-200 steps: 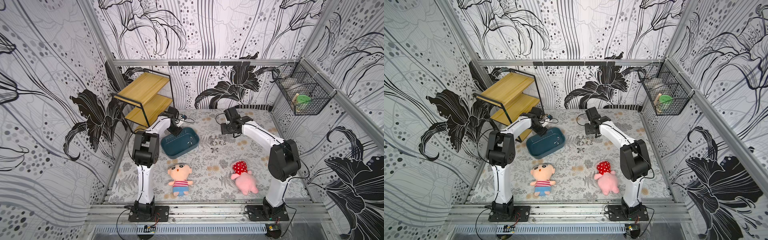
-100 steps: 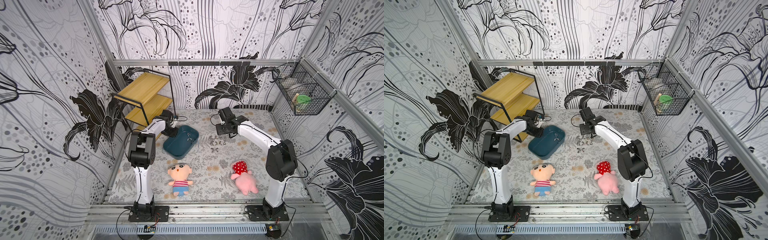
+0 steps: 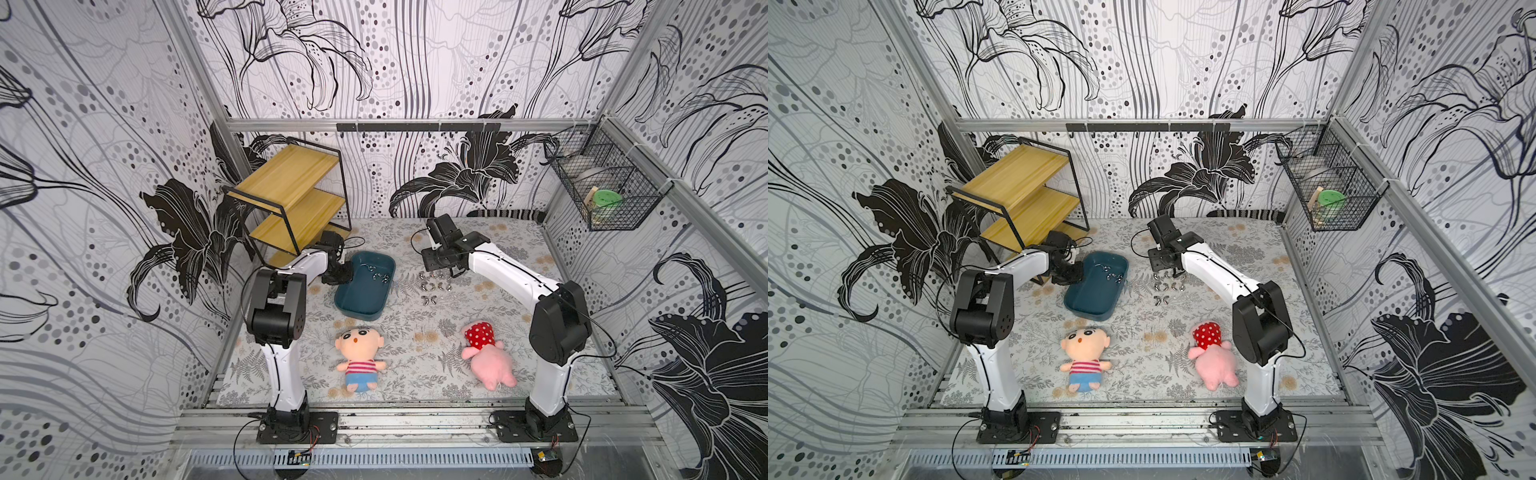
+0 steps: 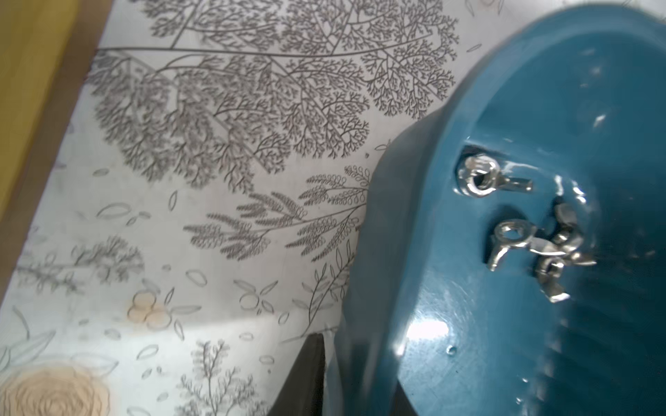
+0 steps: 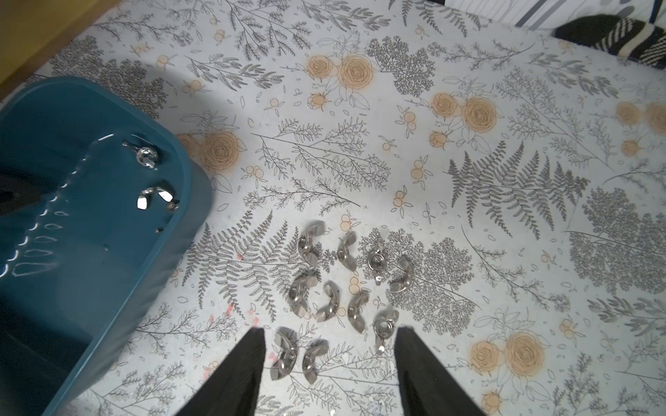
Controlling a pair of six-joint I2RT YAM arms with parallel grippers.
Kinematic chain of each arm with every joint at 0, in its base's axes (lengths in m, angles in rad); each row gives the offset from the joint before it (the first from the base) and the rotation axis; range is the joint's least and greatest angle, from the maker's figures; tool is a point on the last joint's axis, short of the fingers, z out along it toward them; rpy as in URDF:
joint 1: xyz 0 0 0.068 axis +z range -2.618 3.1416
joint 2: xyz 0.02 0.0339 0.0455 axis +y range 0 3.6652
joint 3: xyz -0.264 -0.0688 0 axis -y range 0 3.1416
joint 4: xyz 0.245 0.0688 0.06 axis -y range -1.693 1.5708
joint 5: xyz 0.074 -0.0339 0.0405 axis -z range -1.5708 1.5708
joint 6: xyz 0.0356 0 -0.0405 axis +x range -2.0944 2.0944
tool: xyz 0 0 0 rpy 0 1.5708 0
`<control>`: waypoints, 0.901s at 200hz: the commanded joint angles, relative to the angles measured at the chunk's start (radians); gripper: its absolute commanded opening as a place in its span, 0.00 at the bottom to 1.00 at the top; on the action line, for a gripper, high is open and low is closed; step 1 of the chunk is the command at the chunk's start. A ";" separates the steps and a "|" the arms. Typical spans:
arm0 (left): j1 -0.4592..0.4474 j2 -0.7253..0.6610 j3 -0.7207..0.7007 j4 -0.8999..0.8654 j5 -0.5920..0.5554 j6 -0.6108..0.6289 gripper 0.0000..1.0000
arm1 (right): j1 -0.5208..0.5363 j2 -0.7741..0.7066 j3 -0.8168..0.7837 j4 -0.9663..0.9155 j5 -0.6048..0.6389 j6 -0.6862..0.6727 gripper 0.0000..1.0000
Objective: Take out the wing nut from the storage box
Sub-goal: Adjust the storage box at the center of the board.
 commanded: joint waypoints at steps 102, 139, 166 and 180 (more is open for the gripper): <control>-0.096 -0.103 -0.141 0.168 -0.029 -0.305 0.25 | 0.063 0.002 0.100 -0.032 -0.002 -0.045 0.63; -0.121 -0.106 -0.142 0.150 -0.062 -0.302 0.28 | 0.073 0.015 0.121 -0.038 -0.006 -0.055 0.63; -0.121 -0.125 -0.134 0.137 -0.076 -0.296 0.33 | 0.084 0.019 0.124 -0.033 -0.024 -0.069 0.63; -0.117 -0.142 -0.126 0.131 -0.084 -0.291 0.35 | 0.096 0.030 0.129 -0.027 -0.043 -0.090 0.63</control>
